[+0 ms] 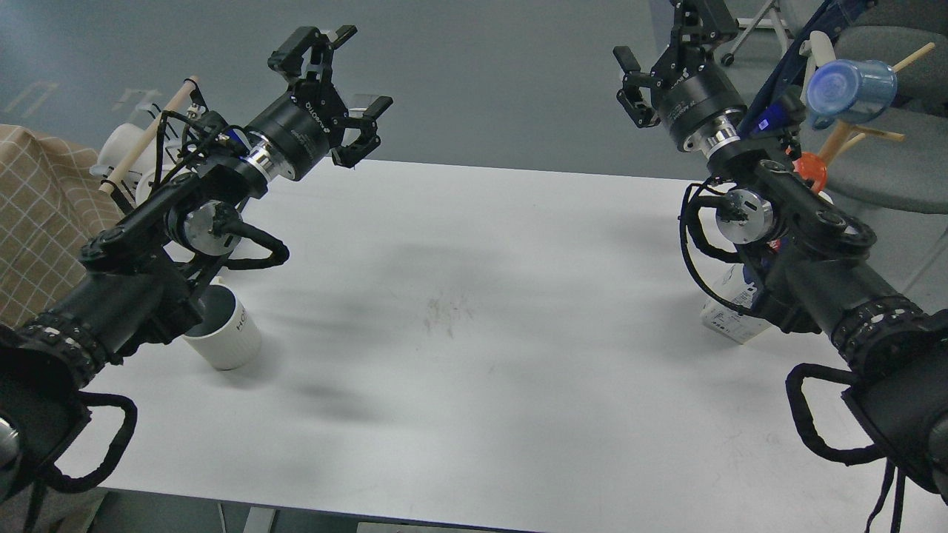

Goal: Place cup and milk with both arms

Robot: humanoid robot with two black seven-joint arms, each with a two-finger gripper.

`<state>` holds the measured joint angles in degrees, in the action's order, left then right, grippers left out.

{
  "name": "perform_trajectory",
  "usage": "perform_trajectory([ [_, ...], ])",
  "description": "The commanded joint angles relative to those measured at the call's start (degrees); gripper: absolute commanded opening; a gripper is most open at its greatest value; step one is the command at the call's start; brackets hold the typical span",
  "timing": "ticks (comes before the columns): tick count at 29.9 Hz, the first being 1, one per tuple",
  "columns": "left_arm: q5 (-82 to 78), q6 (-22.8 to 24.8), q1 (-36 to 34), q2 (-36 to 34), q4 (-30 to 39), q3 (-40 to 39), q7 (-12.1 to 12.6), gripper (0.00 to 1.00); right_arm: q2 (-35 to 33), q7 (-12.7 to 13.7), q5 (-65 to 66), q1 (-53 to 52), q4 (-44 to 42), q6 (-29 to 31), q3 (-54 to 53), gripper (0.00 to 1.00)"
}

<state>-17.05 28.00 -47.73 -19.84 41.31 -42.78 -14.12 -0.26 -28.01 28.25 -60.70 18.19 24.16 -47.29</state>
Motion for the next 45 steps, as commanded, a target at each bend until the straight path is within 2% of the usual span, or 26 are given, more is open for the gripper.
perform_trajectory([
  [1,-0.3,0.0,1.2,0.4,-0.2,0.4,0.0,0.99,0.3,0.0,0.0,0.1,-2.3,1.9,-0.1,1.0],
  [14,3.3,0.0,1.3,0.2,-1.9,-1.8,0.9,0.99,0.3,0.0,0.0,0.1,-2.2,1.8,-0.3,1.0],
  [23,3.3,0.0,1.7,0.3,-4.0,-2.0,0.0,0.99,0.3,0.0,0.0,0.1,-2.1,1.8,-0.2,1.0],
  [45,2.4,0.0,1.4,0.2,-3.2,-1.4,0.1,0.99,0.3,0.0,0.0,-0.2,-1.8,1.9,-0.2,1.0],
])
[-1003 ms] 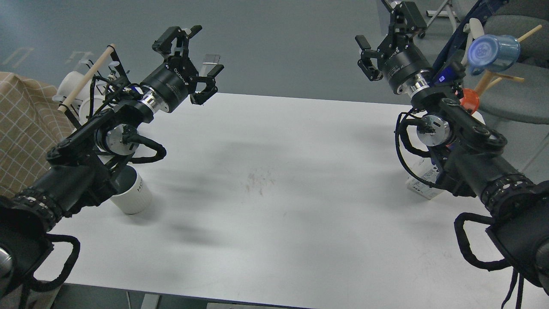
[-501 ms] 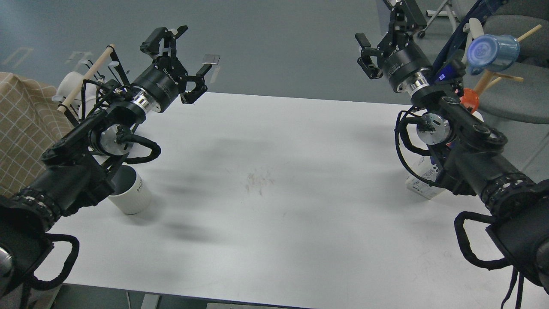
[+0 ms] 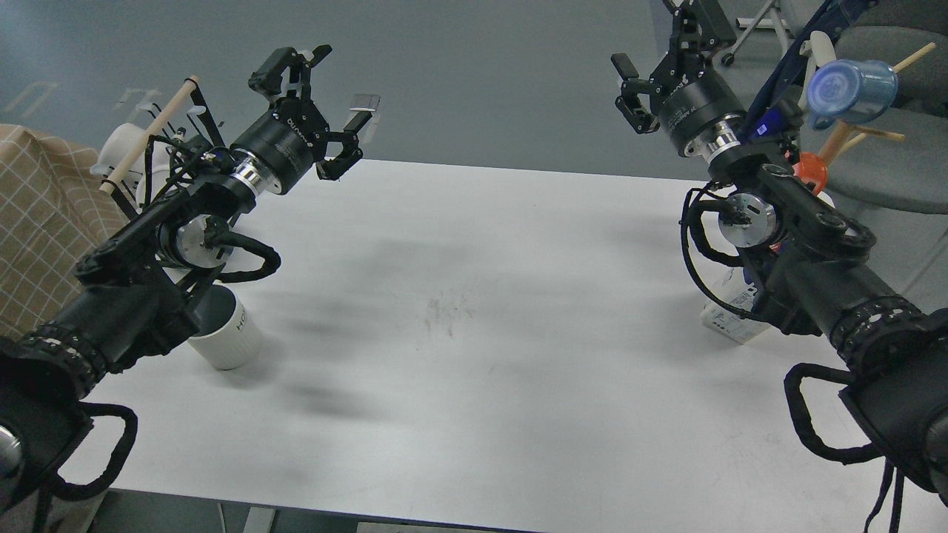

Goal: Place cup and milk with both arms

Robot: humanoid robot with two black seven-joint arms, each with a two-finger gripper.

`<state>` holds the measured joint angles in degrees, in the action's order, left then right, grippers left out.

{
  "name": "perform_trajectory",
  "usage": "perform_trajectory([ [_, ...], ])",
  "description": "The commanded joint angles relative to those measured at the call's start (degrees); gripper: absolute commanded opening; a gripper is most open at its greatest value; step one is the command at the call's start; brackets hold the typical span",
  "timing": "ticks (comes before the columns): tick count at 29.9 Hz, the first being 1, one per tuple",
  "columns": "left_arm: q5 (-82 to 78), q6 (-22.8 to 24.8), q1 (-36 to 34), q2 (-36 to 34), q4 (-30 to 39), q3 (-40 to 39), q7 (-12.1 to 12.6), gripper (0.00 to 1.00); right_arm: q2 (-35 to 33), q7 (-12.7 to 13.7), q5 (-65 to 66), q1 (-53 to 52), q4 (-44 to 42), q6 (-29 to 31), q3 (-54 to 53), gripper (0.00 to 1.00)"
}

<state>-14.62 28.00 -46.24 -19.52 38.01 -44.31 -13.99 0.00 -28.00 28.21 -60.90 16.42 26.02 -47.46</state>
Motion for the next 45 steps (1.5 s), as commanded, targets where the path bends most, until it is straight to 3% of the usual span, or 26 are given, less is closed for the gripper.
perform_trajectory([
  [1,-0.1,0.0,-0.1,-0.1,0.0,0.1,0.0,0.99,0.0,0.0,0.0,0.0,0.0,0.0,0.0,1.0],
  [19,-0.5,0.0,0.2,-1.0,2.9,0.6,0.4,0.99,0.0,0.0,0.0,0.0,0.0,0.0,0.0,1.0],
  [25,-6.3,0.0,0.3,-3.8,7.0,0.7,0.5,0.99,0.0,0.0,0.0,0.0,0.0,0.0,0.0,1.0],
  [30,-17.8,0.0,0.4,-11.6,16.4,2.6,2.5,0.99,0.0,0.0,0.0,-0.1,0.2,0.0,0.0,1.0],
  [37,-39.9,0.0,0.8,-24.8,30.4,5.3,2.7,0.98,0.0,0.0,0.0,0.0,0.4,0.0,0.0,1.0],
  [42,-56.0,0.0,4.1,-37.2,41.1,5.3,1.7,0.99,0.0,0.0,0.0,0.2,1.2,0.0,0.1,1.0],
  [45,-63.1,0.0,5.4,-41.8,42.3,5.4,-2.2,0.98,0.0,0.0,0.0,0.3,1.4,0.1,0.1,1.0],
])
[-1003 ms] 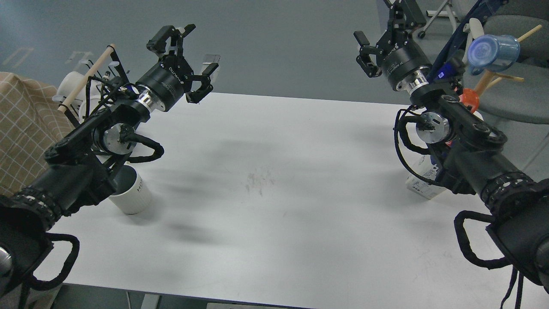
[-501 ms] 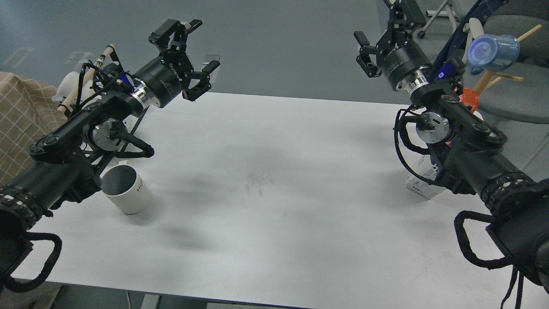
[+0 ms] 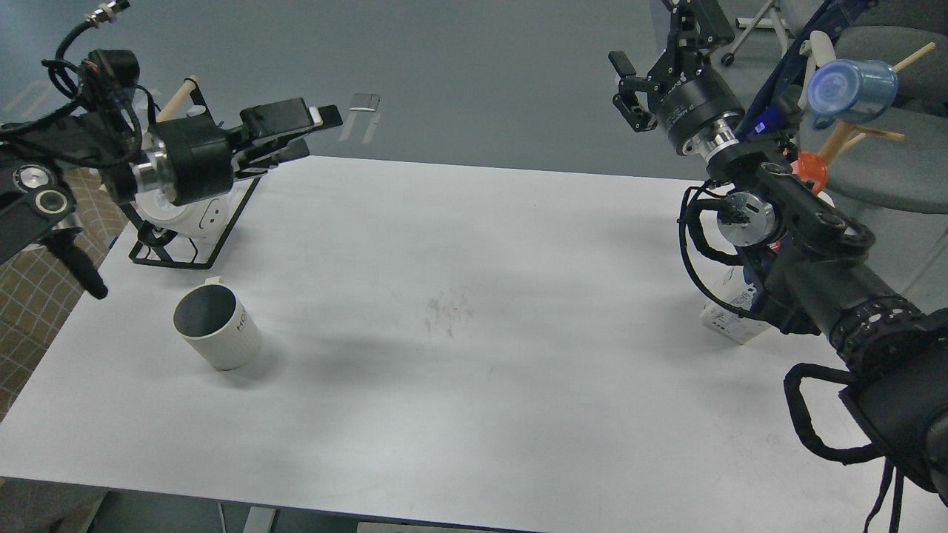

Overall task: Place cup and milk with both arms
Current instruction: 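Lower the left gripper toward the white cup lying on its side, then grasp the white cup's rim with the left gripper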

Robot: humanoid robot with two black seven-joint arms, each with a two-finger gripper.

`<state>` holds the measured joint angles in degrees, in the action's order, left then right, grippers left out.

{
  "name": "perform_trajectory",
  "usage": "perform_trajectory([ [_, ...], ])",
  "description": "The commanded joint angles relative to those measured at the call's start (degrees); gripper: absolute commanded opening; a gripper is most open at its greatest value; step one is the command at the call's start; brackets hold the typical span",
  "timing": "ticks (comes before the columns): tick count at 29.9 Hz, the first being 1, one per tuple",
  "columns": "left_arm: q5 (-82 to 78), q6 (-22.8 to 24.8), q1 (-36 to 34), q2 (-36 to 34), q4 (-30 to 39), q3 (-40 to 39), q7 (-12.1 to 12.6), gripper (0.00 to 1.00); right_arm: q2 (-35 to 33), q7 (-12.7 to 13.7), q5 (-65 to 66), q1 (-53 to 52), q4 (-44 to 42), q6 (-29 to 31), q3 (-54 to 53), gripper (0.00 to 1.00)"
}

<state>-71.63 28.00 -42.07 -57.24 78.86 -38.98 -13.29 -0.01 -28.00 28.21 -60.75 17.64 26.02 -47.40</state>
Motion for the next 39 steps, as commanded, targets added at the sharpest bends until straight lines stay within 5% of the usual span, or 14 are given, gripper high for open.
perform_trajectory([
  [1,-10.7,0.0,2.3,-6.1,1.5,0.0,-5.8,0.98,0.0,0.0,0.0,0.1,0.4,0.1,0.0,1.0],
  [4,-23.7,0.0,6.0,-9.7,1.0,0.7,-12.8,0.98,0.0,0.0,0.0,0.5,1.6,0.1,0.1,1.0],
  [6,-26.5,0.0,7.2,-10.7,0.8,1.1,-14.7,0.98,0.0,0.0,0.0,0.6,2.1,0.1,0.1,1.0],
  [32,-27.1,0.0,11.3,-4.6,-15.3,8.9,-14.7,0.98,0.0,0.0,0.0,1.5,3.7,0.0,0.0,1.0],
  [35,-26.9,0.0,11.2,-4.5,-15.3,9.2,-14.7,0.93,0.0,0.0,0.0,1.5,3.7,0.1,0.1,1.0],
  [39,-26.8,0.0,11.2,-4.5,-15.3,9.1,-14.7,0.7,0.0,0.0,0.0,1.6,3.7,0.0,0.1,1.0],
])
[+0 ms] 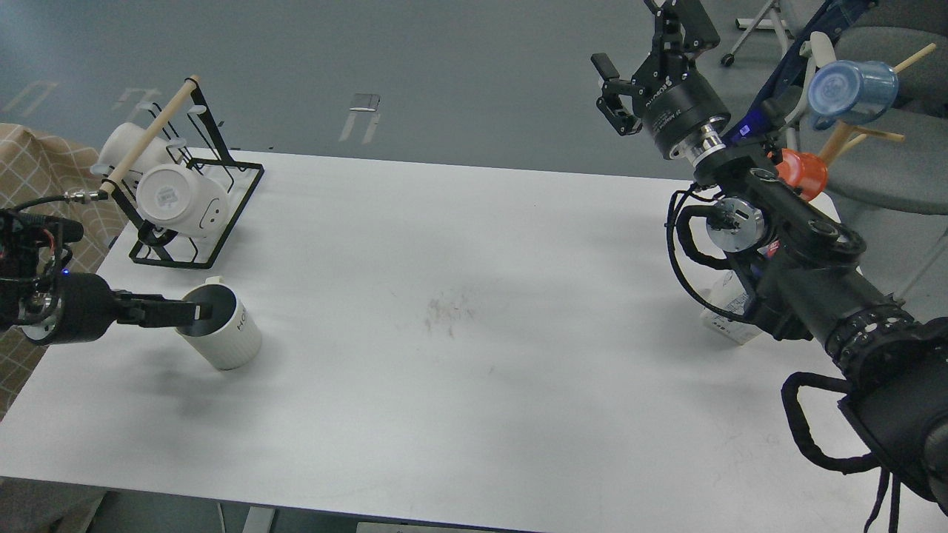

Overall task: Place cup and milk with both arms
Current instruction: 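Grasp the white cup's rim with the left gripper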

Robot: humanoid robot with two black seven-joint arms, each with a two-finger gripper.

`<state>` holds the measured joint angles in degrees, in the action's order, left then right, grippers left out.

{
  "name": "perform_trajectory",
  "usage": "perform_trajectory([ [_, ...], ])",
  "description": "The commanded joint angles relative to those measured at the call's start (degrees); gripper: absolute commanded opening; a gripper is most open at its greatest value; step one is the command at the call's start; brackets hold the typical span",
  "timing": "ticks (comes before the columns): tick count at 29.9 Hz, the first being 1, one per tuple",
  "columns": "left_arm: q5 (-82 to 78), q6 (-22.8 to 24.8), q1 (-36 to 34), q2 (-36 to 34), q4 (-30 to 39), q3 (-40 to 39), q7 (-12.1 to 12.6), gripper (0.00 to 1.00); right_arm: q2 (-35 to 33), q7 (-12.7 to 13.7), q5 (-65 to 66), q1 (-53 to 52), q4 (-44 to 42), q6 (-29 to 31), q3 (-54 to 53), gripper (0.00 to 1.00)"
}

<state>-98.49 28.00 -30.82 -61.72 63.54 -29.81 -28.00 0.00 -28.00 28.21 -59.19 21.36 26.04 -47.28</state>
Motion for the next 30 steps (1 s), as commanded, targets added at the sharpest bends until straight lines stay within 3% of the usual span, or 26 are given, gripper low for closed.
perform_trajectory([
  [1,0.1,0.0,0.1,0.1,0.0,-0.1,0.0,0.7,0.0,0.0,0.0,0.0,0.0,0.0,0.0,1.0],
  [9,0.1,0.0,0.0,1.4,0.0,0.1,0.0,0.7,0.0,0.0,0.0,0.1,0.0,0.0,0.0,1.0],
  [11,0.1,0.0,0.0,1.4,0.0,0.1,0.0,0.64,0.0,0.0,0.0,0.1,0.0,0.0,0.0,1.0],
  [12,0.1,0.0,0.0,1.3,0.0,0.1,0.0,0.55,0.0,0.0,0.0,0.1,0.0,0.0,0.0,1.0],
  [14,0.0,0.0,0.0,1.3,0.0,0.2,0.0,0.0,0.0,0.0,0.0,0.1,0.0,0.0,0.0,1.0],
  [30,-0.7,0.0,-0.1,0.3,1.5,0.2,0.0,0.0,0.0,0.0,0.0,0.1,0.0,0.0,-0.1,1.0],
])
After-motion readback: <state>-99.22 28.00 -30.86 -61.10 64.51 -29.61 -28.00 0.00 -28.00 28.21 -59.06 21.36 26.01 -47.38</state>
